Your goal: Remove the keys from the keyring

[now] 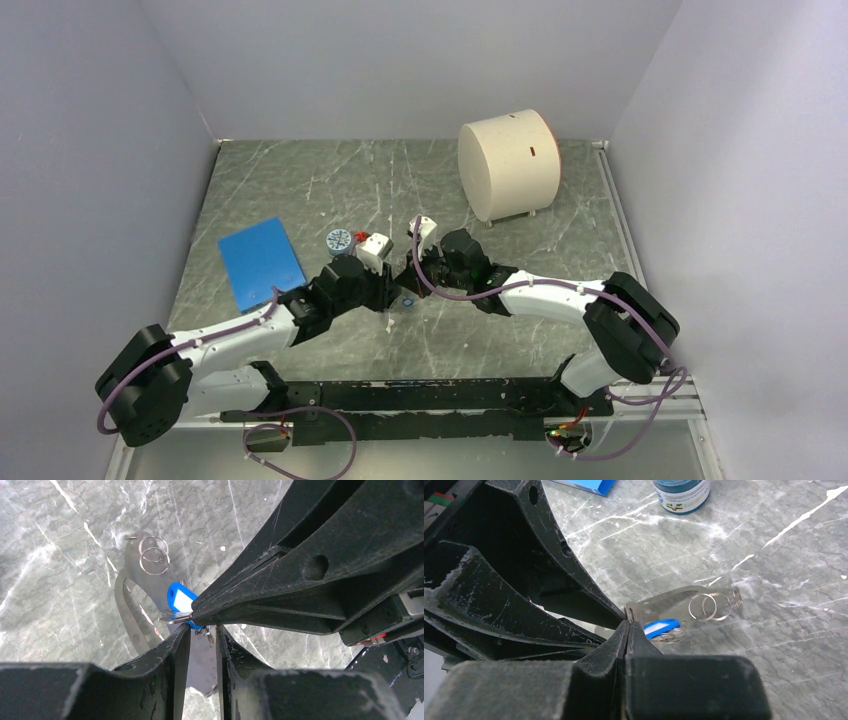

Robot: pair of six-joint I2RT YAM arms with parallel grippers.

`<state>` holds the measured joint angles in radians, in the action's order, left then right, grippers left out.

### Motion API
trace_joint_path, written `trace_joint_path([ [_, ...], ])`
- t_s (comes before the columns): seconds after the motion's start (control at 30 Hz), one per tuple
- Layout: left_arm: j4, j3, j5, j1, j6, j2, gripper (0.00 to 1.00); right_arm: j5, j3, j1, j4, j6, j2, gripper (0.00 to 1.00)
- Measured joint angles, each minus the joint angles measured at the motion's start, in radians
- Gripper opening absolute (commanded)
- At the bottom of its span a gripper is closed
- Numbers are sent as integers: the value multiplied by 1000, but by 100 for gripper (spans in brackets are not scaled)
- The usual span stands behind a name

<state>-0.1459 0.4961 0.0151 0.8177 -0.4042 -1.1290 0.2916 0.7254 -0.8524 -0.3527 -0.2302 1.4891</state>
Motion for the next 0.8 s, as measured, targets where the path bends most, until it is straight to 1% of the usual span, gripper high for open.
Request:
trace_joint_path([
  [0.1,11,8,7,0,0,0,36,2,0,0,0,-3,0,0],
  [0.27,60,26,18,0,-4,25,37,-2,0,0,1,-10,0,0],
  [0.47,88,32,11,0,-18,62,33,-2,1,0,2,-15,6,0],
  [0.8,105,32,1,0,-35,44,27,-2,1,0,3,-17,6,0],
])
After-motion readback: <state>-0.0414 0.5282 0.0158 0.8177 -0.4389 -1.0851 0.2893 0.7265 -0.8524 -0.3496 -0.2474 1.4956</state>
